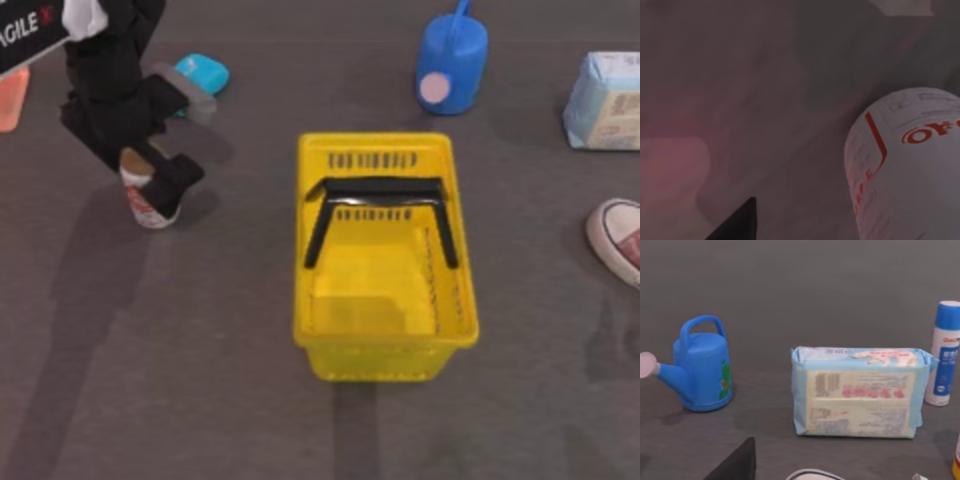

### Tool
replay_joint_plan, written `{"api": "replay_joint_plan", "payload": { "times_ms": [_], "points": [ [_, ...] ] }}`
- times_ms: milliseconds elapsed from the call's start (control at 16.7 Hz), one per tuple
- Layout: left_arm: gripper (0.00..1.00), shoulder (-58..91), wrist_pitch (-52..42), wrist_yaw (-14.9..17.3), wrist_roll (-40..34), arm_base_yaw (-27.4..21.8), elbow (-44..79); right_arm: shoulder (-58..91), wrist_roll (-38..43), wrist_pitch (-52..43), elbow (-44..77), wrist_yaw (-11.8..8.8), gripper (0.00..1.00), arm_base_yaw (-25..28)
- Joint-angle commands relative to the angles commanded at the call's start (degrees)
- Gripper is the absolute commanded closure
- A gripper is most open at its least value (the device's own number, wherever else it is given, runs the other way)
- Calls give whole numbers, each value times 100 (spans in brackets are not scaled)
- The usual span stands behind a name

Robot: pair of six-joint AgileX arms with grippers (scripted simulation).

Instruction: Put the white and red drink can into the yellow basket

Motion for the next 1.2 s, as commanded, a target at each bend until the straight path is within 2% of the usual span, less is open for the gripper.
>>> {"api": "replay_joint_plan", "payload": {
  "times_ms": [720, 1200],
  "points": [
    [98, 0, 0, 0, 0, 0, 0, 0, 0, 0, 0, 0, 0, 0],
    [100, 0, 0, 0, 0, 0, 0, 0, 0, 0, 0, 0, 0, 0]
  ]
}}
